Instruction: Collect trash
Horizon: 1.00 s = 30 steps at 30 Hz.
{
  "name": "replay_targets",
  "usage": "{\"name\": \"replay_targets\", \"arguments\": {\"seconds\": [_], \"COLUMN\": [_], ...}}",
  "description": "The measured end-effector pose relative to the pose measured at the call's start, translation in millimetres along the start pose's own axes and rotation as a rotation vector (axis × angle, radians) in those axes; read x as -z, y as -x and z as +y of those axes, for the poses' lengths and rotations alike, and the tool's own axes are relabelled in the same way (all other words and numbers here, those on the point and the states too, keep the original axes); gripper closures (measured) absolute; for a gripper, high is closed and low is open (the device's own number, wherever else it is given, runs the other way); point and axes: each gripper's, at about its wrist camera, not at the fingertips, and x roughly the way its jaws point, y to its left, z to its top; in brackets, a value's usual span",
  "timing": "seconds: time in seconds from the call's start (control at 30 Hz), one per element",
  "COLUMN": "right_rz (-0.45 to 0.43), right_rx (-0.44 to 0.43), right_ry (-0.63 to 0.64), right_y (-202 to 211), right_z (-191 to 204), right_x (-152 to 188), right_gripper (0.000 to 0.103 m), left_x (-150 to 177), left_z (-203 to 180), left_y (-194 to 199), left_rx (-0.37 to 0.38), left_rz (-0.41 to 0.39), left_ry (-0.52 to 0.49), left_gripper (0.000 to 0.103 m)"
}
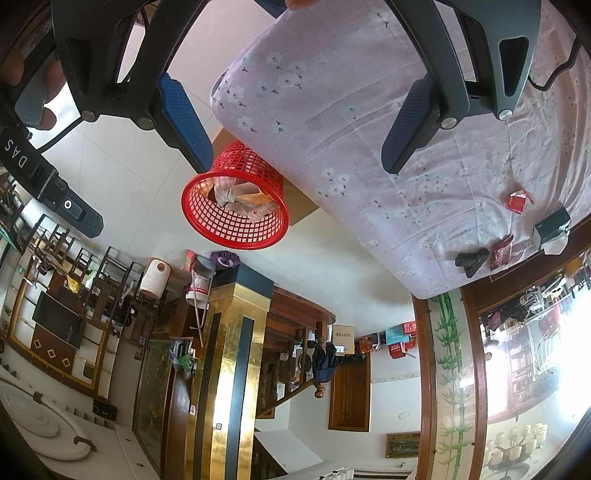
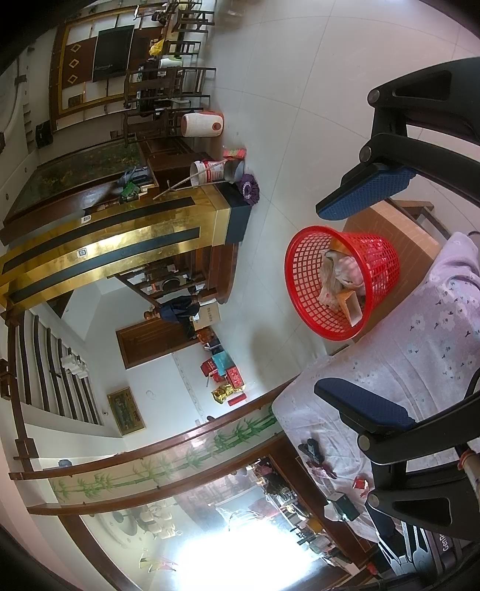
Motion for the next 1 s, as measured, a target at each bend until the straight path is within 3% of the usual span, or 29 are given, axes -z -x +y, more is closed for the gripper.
{"name": "replay_targets", "arguments": {"seconds": [1.0], "right_rz": [0.0], "right_rx": [0.005], "right_ry": [0.002], "right_y": [2.8], "right_z": [-5.9], "right_x": [-0.5], "right_gripper": [0.013], "left_x": [-2.4], "left_z": [-2.9], "left_y": [0.9], "left_rx": [-0.001], "left_rz": [0.003], "left_ry": [-0.001], "left_gripper": [0.012]}}
